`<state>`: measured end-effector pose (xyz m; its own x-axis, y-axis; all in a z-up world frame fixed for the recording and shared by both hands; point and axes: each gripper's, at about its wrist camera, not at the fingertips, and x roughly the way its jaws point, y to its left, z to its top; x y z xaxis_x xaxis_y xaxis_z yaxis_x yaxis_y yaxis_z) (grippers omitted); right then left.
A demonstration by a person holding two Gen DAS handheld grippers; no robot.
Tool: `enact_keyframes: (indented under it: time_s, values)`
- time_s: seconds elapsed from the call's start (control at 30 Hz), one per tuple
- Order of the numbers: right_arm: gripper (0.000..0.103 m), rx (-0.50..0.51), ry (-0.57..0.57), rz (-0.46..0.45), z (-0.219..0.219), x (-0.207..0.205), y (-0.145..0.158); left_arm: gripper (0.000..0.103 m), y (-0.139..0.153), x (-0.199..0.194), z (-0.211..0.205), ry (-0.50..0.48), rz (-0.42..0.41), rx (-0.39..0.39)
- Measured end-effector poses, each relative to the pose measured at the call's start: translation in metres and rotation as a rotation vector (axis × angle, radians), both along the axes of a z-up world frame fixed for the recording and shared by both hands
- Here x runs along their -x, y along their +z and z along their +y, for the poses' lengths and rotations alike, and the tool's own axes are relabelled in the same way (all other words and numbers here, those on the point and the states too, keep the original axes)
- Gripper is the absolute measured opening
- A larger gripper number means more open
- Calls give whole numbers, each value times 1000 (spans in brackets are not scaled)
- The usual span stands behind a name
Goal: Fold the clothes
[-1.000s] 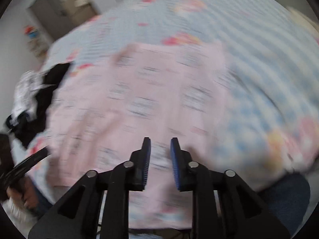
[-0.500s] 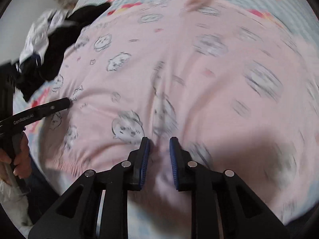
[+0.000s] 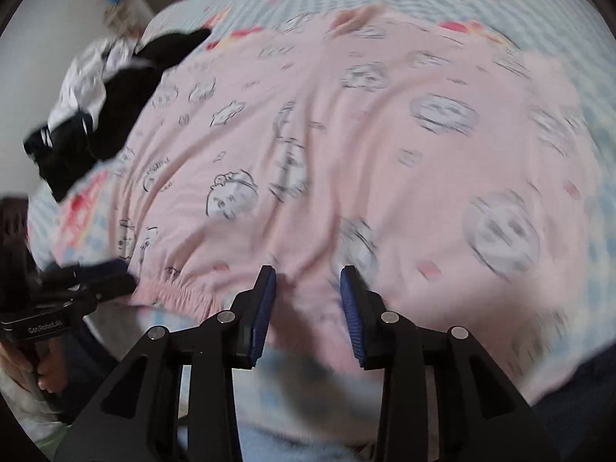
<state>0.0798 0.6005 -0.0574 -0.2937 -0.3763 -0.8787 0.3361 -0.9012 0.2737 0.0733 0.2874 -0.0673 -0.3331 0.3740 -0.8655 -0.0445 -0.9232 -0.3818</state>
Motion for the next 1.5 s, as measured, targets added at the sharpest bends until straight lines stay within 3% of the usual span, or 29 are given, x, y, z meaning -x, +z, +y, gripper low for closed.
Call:
enact_keyframes:
  time_s: [0.1, 0.23, 0.37, 0.43, 0.53, 0.57, 0.63, 0.7, 0.83, 0.9, 1.0, 1.13, 1.23, 1.33, 1.4, 1.5]
  values:
    - [36, 33, -70, 58, 23, -12, 18, 50, 1, -9, -13, 48, 19, -59]
    - [34, -47, -297, 117, 58, -18, 17, 51, -6, -23, -28, 119, 8, -86]
    - [33, 61, -410, 108, 99, -31, 24, 51, -1, -30, -38, 198, 41, -155]
    - [35, 68, -447, 133, 109, -37, 29, 52, -5, -27, -42, 217, 27, -203]
    - [41, 56, -457, 91, 119, -35, 21, 65, -23, -22, -41, 204, -55, -448]
    - [48, 68, -438, 47, 117, -33, 11, 67, -30, -21, -38, 210, -84, -492]
    - [50, 98, -405, -14, 109, -29, -4, 63, -34, -21, -32, 218, -74, -414]
    - [50, 102, -375, -15, 99, -31, -13, 48, -35, -22, -28, 218, -58, -345]
    - [33, 41, -376, 26, 90, -32, -11, 36, -31, -31, -40, 255, -35, -234]
    - [31, -69, -432, 49, 91, -31, -8, 35, -32, -34, -47, 273, -61, -287]
    - [32, 57, -436, 21, 88, -27, -7, 44, -34, -34, -54, 269, -83, -410]
    - [45, 204, -438, -22, 81, -19, -11, 49, -41, -21, -46, 258, -113, -367]
    - [50, 168, -444, -45, 67, -7, -29, 63, -46, -11, -38, 243, -105, -402]
    - [53, 189, -438, -40, 68, -10, -19, 59, -45, -8, -32, 249, -71, -417]
    - [53, 224, -418, -6, 61, -10, -9, 44, -38, -13, -30, 238, -21, -385]
    - [62, 255, -399, 18, 56, -10, -4, 43, -37, -17, -29, 233, -3, -404]
